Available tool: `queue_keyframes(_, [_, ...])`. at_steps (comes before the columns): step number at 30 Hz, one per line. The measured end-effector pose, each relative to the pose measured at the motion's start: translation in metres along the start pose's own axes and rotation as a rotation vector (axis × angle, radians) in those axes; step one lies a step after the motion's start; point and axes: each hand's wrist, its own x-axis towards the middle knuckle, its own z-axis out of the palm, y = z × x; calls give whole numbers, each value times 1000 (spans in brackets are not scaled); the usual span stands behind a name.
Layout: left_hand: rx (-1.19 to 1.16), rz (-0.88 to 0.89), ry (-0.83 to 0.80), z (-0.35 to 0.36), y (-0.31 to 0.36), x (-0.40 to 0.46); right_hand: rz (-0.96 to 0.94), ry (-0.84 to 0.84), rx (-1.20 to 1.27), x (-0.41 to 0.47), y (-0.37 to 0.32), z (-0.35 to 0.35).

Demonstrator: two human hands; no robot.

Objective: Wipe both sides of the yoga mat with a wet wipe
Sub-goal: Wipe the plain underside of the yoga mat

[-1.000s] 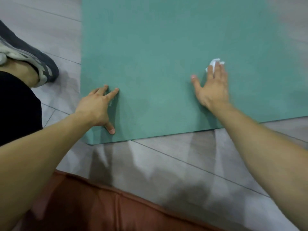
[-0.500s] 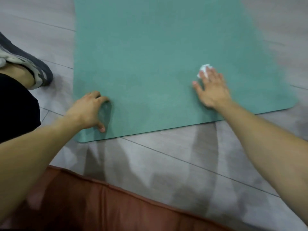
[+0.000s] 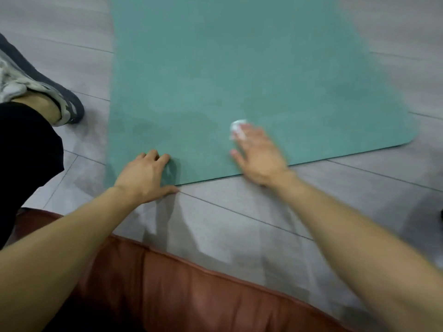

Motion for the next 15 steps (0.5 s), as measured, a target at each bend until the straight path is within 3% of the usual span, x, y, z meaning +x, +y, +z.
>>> queue_keyframes(4, [32, 228, 145, 4, 14, -1, 470, -2, -109, -25, 136, -53])
queue_keyframes(7, [59, 322, 172, 1, 16, 3, 610, 62, -90, -33, 110, -39])
queue_keyframes(10, [131, 374, 151, 2, 25, 9, 297, 125, -46, -28, 1, -1])
queue_keyframes(12, [147, 373, 164, 4, 34, 10, -24, 10, 34, -30, -70, 16])
queue_keyframes(15, [127, 376, 255, 7, 45, 11, -203, -60, 19, -45, -87, 16])
